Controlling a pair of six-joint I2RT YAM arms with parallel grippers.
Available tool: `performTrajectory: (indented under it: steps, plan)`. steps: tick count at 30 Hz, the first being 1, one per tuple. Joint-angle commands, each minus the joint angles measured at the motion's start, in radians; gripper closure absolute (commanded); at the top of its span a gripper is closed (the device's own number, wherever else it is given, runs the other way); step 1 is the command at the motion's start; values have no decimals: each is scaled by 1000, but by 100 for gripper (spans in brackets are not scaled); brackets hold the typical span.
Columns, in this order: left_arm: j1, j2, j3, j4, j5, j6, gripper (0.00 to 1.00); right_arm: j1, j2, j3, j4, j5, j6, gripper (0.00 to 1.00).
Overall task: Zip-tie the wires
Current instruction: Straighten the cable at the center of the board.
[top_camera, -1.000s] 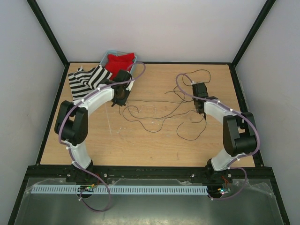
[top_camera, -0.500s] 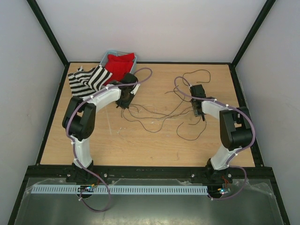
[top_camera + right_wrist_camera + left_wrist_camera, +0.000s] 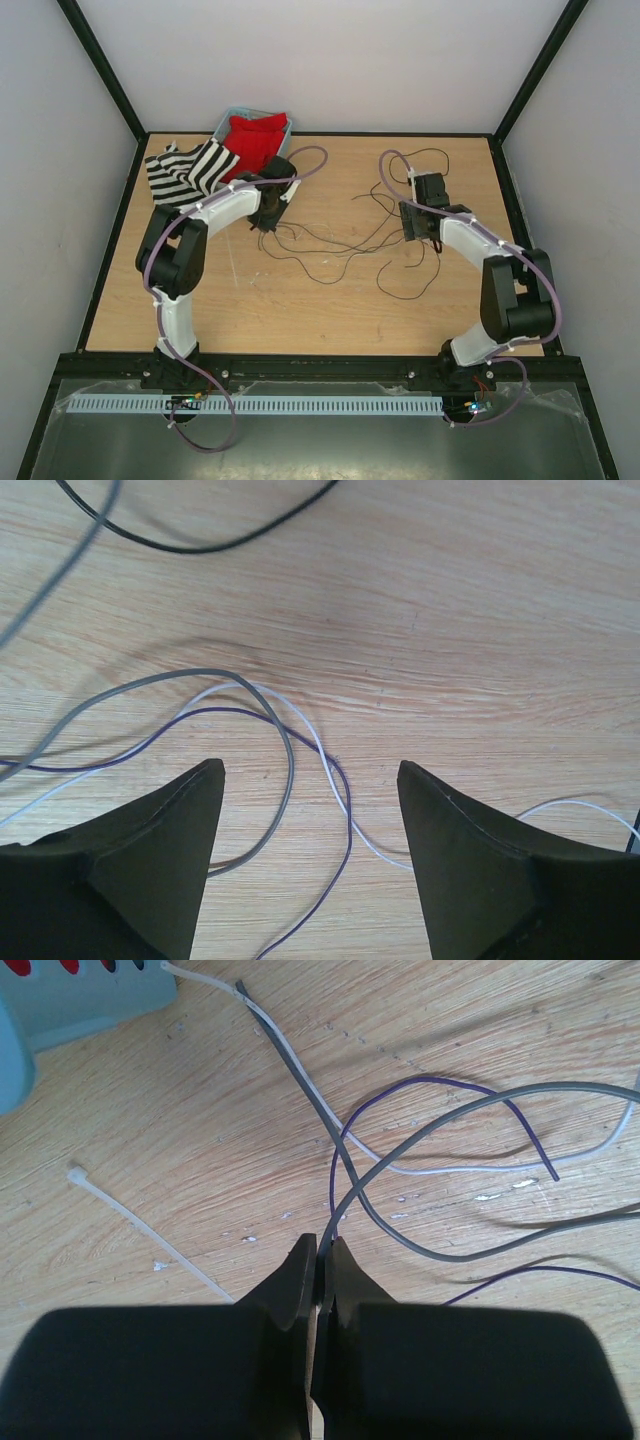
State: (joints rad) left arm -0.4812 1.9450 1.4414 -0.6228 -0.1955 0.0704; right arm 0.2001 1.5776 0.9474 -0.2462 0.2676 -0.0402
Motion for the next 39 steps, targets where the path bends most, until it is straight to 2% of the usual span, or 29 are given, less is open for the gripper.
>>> performTrajectory:
  steps: [1,9,16,24,29,35,39]
  plan:
    - [0,23,23,-23,-29,14,96,-4,-77,25,-24,-50,20,19]
    - [0,50,27,-22,-22,11,86,-4,-109,25,-23,-47,27,15]
    - [2,20,26,-22,-27,8,53,-4,-104,31,-22,-70,34,13]
    - [18,-51,31,-24,-48,13,32,-6,-92,47,-11,-76,42,8]
    - [68,-142,52,-25,29,-8,2,-37,-62,80,40,-134,88,8]
    - [160,-272,77,-17,191,-94,1,-88,14,96,192,-154,217,8]
    - [167,-369,67,2,267,-91,1,-110,115,171,257,-118,263,9]
